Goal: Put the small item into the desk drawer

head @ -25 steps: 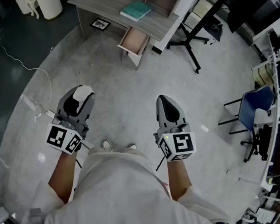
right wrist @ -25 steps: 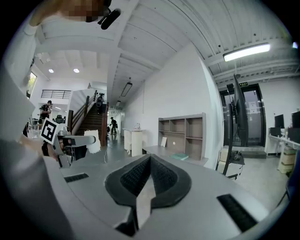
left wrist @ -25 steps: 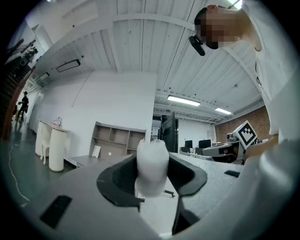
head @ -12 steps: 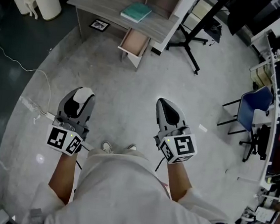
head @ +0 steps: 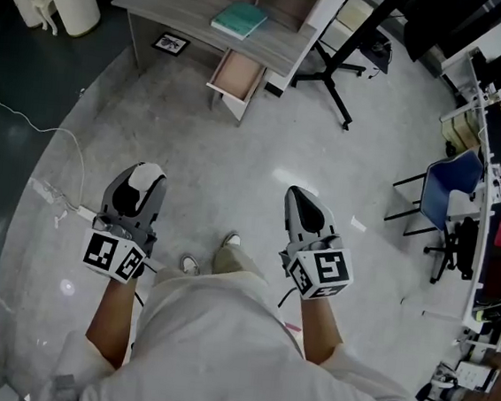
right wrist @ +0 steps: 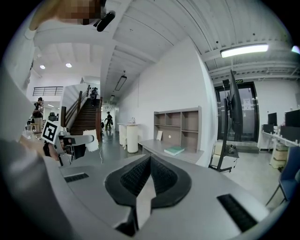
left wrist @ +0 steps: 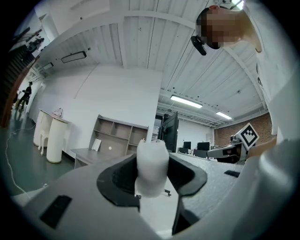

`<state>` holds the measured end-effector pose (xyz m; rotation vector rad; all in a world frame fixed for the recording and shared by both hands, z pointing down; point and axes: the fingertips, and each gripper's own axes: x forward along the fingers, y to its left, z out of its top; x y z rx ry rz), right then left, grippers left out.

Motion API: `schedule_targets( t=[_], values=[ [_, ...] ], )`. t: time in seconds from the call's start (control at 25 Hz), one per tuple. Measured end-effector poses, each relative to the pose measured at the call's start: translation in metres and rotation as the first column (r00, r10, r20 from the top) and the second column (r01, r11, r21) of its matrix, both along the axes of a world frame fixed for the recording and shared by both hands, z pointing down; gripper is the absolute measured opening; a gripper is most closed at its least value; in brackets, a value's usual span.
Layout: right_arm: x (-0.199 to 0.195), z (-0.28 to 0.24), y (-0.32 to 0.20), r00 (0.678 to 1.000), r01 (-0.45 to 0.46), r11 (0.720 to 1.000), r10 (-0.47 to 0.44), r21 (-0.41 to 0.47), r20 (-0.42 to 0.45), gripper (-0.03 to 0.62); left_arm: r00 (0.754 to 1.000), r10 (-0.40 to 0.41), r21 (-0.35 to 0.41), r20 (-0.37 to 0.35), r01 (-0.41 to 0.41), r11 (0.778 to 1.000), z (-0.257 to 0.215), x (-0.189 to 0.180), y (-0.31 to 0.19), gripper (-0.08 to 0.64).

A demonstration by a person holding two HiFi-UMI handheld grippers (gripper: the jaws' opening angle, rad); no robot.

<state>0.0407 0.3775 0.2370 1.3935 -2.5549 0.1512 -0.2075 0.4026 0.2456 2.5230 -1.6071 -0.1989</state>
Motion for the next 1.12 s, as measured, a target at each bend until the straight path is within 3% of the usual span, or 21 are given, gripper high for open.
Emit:
schedule_targets(
  t=[0.28,0.6,0.84,1.12],
  values=[
    [0.004,0.015,-0.063,1.000,0.023,1.000,-0.023,-0.010,-0.005,-0.003,1.000,-0.001,-0.015,0.027,0.001,1.000,0.009,0.009,-0.054,0.183],
    [0.005,0.027,-0.197,0.995,0.091,0.995,-0.089,-0.031,0.052,-0.003,0.997,-0.037,-0.065,0.067,0.041,0.997,0.015,0.024,-0.171,0.182],
    [0.009,0.027,-0.278,0.978,0.207,0.978,-0.208,-0.025,-0.005,-0.003,0.997,-0.047,-0.054,0.060,0.051,0.997,0.003,0.062,-0.273,0.182],
    [0.001,0.037,-0.339,0.969,0.244,0.968,-0.245,-0.057,-0.025,-0.003,0.997,-0.037,-0.059,0.068,0.041,0.997,0.003,0.074,-0.338,0.183]
  ],
)
